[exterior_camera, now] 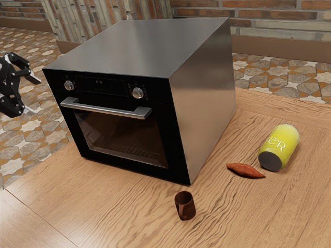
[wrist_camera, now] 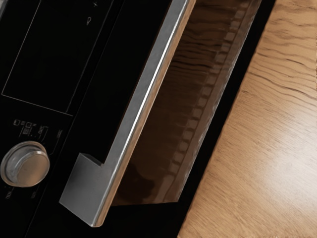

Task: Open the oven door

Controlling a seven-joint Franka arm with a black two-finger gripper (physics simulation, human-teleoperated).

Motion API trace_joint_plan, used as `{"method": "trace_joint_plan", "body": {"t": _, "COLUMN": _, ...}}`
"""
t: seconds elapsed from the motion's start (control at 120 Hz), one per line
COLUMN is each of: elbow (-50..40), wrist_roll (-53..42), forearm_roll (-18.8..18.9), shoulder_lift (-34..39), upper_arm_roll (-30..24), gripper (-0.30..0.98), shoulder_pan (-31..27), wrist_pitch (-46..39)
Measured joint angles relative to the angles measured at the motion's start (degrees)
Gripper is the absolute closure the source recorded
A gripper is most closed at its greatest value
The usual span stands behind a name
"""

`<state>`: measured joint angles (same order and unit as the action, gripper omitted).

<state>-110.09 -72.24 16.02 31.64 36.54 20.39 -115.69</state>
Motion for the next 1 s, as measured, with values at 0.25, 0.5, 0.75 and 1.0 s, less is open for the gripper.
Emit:
{"method": "trace_joint_plan", "body": {"t": 0.25, "elbow": 0.53, "wrist_roll": -5.51, "forearm_roll": -1.43, "shoulder_lift": -2.97, "upper_arm_roll": 0.53, "gripper": 0.0, "shoulder_pan": 1.01, "wrist_pitch": -0.7}}
{"method": "trace_joint_plan", "body": {"t": 0.5, "elbow": 1.53, "wrist_roll": -9.26, "forearm_roll": -1.7, "shoulder_lift": -5.35, "upper_arm_roll": 5.34, "gripper": 0.0, "shoulder_pan": 5.81, "wrist_pitch": -1.54}}
{"method": "trace_joint_plan", "body": {"t": 0.75, "elbow": 1.74, "wrist_roll": -11.75, "forearm_roll": -1.66, "shoulder_lift": -6.95, "upper_arm_roll": 7.0, "gripper": 0.0, "shoulder_pan": 8.15, "wrist_pitch": -2.13}}
{"method": "trace_joint_plan", "body": {"t": 1.0, "elbow": 0.89, "wrist_roll": -13.4, "forearm_roll": -1.68, "shoulder_lift": -7.16, "upper_arm_roll": 7.72, "gripper": 0.0, "shoulder_pan": 8.15, "wrist_pitch": -2.61}}
